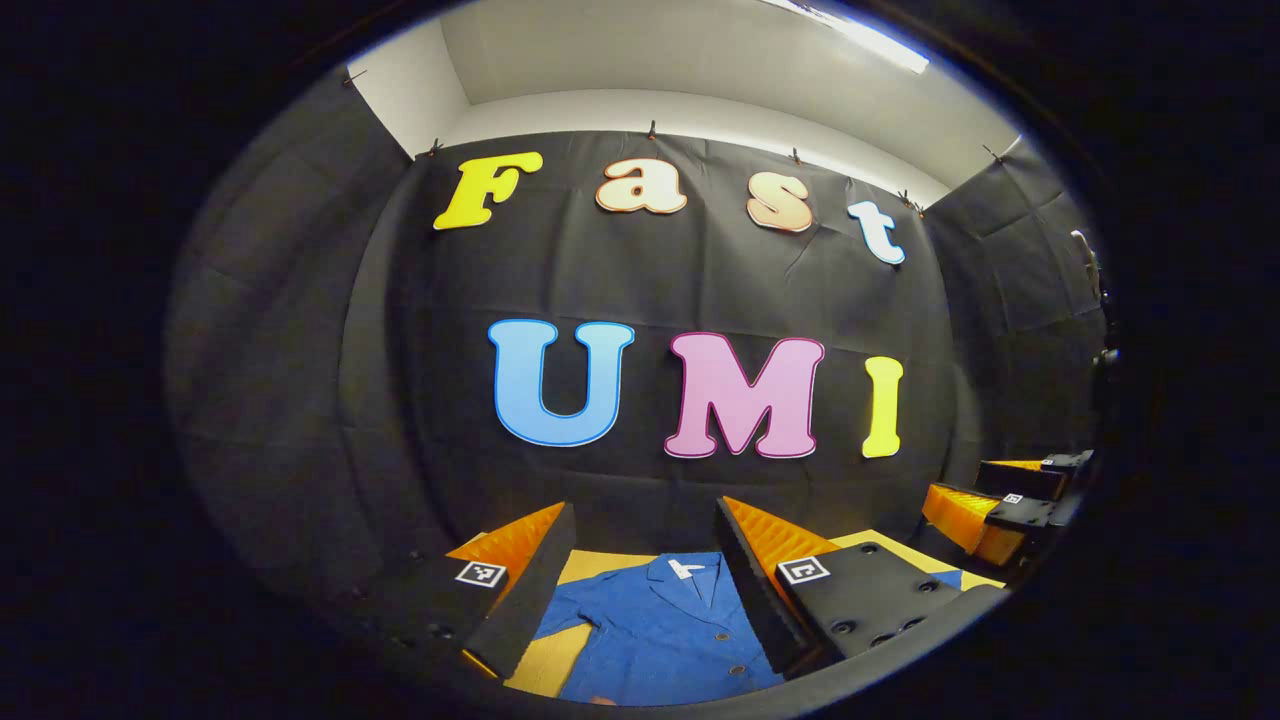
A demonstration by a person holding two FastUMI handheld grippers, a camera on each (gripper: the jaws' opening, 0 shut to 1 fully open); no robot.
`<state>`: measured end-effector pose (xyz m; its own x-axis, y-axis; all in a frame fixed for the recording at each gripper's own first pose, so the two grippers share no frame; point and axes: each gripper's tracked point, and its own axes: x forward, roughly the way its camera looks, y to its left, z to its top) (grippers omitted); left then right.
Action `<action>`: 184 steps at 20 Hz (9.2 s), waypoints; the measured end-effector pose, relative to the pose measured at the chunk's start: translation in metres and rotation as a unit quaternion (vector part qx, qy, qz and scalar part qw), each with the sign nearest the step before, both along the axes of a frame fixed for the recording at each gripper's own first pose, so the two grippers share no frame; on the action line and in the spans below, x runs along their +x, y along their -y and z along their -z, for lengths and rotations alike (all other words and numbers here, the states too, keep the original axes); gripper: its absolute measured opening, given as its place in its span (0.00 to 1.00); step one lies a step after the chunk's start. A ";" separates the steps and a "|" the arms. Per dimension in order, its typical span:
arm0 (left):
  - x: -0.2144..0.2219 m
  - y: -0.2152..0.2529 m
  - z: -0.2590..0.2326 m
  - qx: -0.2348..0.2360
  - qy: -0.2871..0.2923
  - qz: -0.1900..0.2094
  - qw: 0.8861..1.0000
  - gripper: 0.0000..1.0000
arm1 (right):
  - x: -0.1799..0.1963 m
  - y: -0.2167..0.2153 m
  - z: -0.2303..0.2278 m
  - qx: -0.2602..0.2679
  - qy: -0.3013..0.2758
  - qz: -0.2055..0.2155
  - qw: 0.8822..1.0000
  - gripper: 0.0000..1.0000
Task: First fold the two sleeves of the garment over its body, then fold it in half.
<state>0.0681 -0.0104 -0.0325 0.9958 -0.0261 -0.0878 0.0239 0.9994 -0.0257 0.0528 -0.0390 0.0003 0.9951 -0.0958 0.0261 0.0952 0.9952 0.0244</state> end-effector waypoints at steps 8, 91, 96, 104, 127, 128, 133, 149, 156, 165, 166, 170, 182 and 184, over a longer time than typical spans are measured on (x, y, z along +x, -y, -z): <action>0.013 -0.003 0.021 0.012 -0.022 -0.002 1.000 0.81 | 0.015 0.017 0.024 0.015 -0.025 0.021 0.999 0.96; 0.029 0.140 0.057 0.021 -0.099 0.099 0.990 0.81 | 0.185 0.216 0.229 0.237 -0.257 0.145 0.926 0.01; 0.011 0.072 0.063 0.020 -0.101 0.037 0.994 0.81 | 0.237 0.105 0.212 0.215 -0.269 0.053 0.937 0.01; -0.028 -0.042 0.095 0.002 -0.134 -0.077 0.988 0.81 | 0.318 -0.097 0.216 0.186 -0.285 -0.073 0.937 0.00; -0.025 -0.266 0.284 -0.063 -0.294 -0.224 0.927 0.82 | 0.248 -0.188 0.217 0.108 -0.226 -0.125 0.960 0.98; -0.020 -0.273 0.298 -0.063 -0.306 -0.223 0.923 0.83 | 0.232 -0.181 0.204 0.102 -0.218 -0.126 0.962 0.97; -0.018 -0.315 0.348 -0.074 -0.353 -0.258 0.896 0.83 | 0.155 -0.151 0.147 0.064 -0.180 -0.125 0.974 0.97; 0.010 -0.320 0.390 -0.061 -0.424 -0.231 0.873 0.30 | 0.036 -0.114 0.160 0.095 -0.255 -0.091 0.958 0.97; 0.021 -0.314 0.389 -0.055 -0.445 -0.207 0.869 0.00 | 0.053 -0.087 0.174 0.134 -0.261 -0.071 0.953 0.97; 0.108 -0.247 0.302 -0.062 -0.386 -0.147 0.909 0.00 | 0.063 -0.034 0.206 0.135 -0.285 -0.034 0.948 0.97; 0.124 -0.227 0.294 -0.057 -0.378 -0.129 0.915 0.00 | 0.060 -0.023 0.213 0.129 -0.294 -0.024 0.947 0.97; 0.171 -0.119 0.265 -0.038 -0.352 -0.043 0.934 0.00 | 0.055 0.012 0.228 0.142 -0.300 0.008 0.943 0.97; 0.269 0.237 0.290 -0.007 -0.330 0.188 0.925 0.00 | 0.027 0.142 0.264 0.160 -0.316 0.120 0.928 0.98; 0.271 0.277 0.317 -0.015 -0.343 0.206 0.916 0.00 | 0.024 0.151 0.272 0.144 -0.323 0.121 0.928 0.97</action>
